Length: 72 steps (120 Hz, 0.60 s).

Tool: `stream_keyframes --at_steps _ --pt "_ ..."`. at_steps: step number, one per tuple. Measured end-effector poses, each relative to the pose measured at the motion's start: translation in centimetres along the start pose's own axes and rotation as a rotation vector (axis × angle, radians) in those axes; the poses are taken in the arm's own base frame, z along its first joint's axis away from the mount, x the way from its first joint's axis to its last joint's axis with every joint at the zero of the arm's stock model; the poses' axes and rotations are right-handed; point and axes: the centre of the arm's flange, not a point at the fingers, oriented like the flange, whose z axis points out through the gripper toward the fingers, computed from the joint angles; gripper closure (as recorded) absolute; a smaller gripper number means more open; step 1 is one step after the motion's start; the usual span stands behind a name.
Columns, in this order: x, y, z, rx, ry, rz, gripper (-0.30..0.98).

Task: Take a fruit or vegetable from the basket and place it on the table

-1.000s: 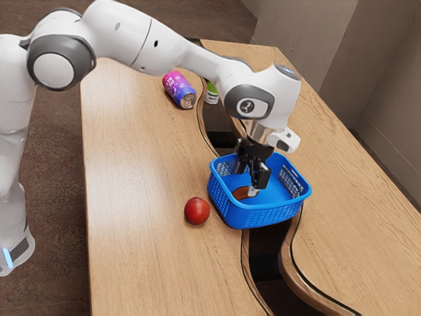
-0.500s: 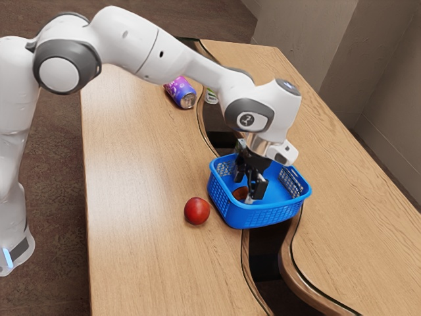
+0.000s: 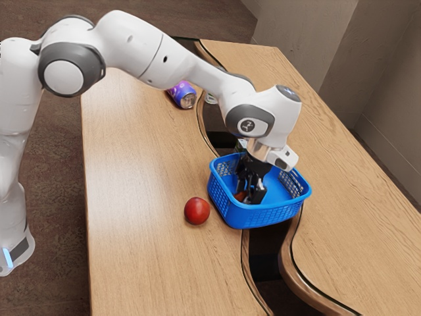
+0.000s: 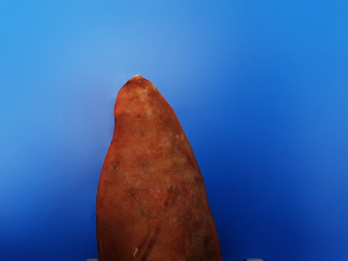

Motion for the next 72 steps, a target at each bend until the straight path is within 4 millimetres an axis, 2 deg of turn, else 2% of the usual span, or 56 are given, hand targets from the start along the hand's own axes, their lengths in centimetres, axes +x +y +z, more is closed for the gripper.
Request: stream_keyframes --at_steps 16,40,56,72 --pt "0.2 0.1 0.6 0.001 -0.009 -0.001 0.49" --pt "0.2 0.0 0.5 0.002 -0.006 -0.004 0.53" --pt "-0.1 -0.1 -2.2 0.000 0.039 -0.004 0.53" --pt "-0.7 0.0 -6.3 0.002 0.105 0.001 0.53"
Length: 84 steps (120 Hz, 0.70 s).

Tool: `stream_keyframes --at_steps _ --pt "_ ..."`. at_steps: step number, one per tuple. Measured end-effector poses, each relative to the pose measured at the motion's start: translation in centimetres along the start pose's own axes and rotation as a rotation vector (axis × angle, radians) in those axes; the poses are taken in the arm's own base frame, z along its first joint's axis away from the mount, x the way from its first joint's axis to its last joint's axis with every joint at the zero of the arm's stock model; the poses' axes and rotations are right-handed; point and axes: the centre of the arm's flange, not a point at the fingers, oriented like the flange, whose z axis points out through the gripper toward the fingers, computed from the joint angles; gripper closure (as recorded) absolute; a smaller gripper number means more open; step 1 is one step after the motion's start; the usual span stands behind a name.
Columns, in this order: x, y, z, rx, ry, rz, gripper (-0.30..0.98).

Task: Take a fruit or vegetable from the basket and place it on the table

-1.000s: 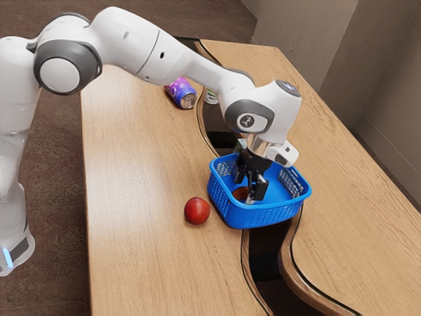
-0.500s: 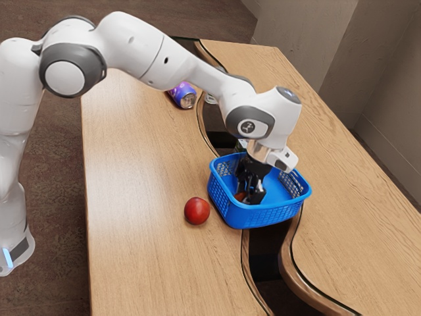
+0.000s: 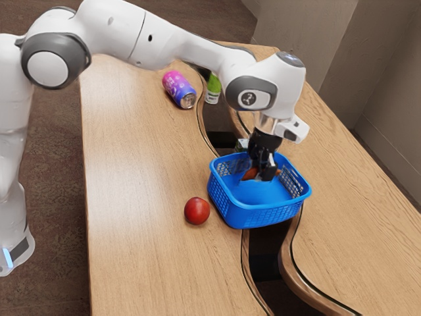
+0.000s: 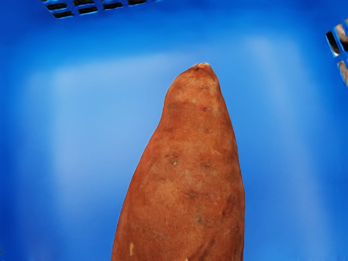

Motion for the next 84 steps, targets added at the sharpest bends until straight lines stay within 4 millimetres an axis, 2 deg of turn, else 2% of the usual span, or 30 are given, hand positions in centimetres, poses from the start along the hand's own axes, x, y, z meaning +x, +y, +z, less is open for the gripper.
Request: stream_keyframes --at_steps 9,18,25,33,41,49,64,77,84 --pt "0.0 0.4 -3.0 0.002 0.044 0.010 0.54" --pt "-0.5 2.0 -6.1 0.003 0.086 0.043 0.54" --pt "-1.1 4.7 -8.2 0.002 0.115 0.094 0.54" --pt "-2.2 9.5 -10.0 -0.002 0.141 0.181 0.54" --pt "-3.4 13.4 -10.7 0.003 0.151 0.254 0.54" --pt "-4.2 15.8 -10.6 0.009 0.148 0.300 0.54" --pt "-4.4 17.8 -9.5 0.019 0.132 0.337 0.54" --pt "-4.6 20.2 -9.3 0.013 0.134 0.374 0.54" --pt "-4.6 20.9 -9.2 0.011 0.133 0.384 0.54"
